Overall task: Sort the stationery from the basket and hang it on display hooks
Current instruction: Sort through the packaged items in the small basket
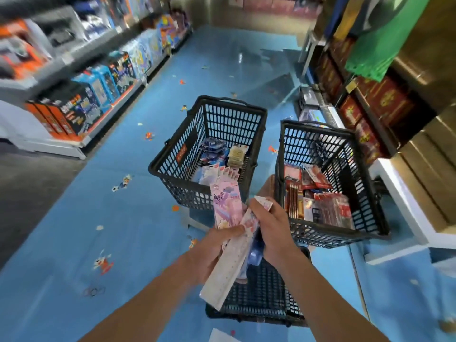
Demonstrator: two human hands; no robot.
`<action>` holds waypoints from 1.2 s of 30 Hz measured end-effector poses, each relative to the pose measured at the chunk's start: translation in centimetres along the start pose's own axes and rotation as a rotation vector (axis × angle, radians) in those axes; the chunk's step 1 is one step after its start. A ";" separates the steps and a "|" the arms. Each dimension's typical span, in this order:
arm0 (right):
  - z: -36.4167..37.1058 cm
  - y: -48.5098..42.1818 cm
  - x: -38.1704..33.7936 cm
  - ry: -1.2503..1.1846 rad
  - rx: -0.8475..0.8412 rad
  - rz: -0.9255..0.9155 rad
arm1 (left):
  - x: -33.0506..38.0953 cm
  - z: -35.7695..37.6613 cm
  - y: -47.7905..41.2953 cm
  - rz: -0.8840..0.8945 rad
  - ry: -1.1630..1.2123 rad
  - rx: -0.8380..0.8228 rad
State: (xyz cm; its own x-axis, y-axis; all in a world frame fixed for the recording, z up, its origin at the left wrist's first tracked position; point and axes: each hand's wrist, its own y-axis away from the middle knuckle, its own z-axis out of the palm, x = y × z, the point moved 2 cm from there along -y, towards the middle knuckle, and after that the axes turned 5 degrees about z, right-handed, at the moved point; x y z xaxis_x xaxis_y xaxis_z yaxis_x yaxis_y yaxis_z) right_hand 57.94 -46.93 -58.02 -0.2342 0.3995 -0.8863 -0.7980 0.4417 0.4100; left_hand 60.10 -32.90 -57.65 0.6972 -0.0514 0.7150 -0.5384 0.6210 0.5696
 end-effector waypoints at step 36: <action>9.8 -29.9 -7.5 0.871 0.370 0.235 | 19.4 -13.0 -23.2 -0.059 -0.249 0.196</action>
State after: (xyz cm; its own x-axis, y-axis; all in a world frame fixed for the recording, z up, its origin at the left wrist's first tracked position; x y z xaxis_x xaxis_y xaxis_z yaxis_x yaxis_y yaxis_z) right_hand 88.99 -55.29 -61.57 -0.8124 -0.1584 -0.5611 -0.4883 0.7108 0.5063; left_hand 92.24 -38.14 -62.23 0.6053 -0.2879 0.7421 -0.5986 0.4499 0.6628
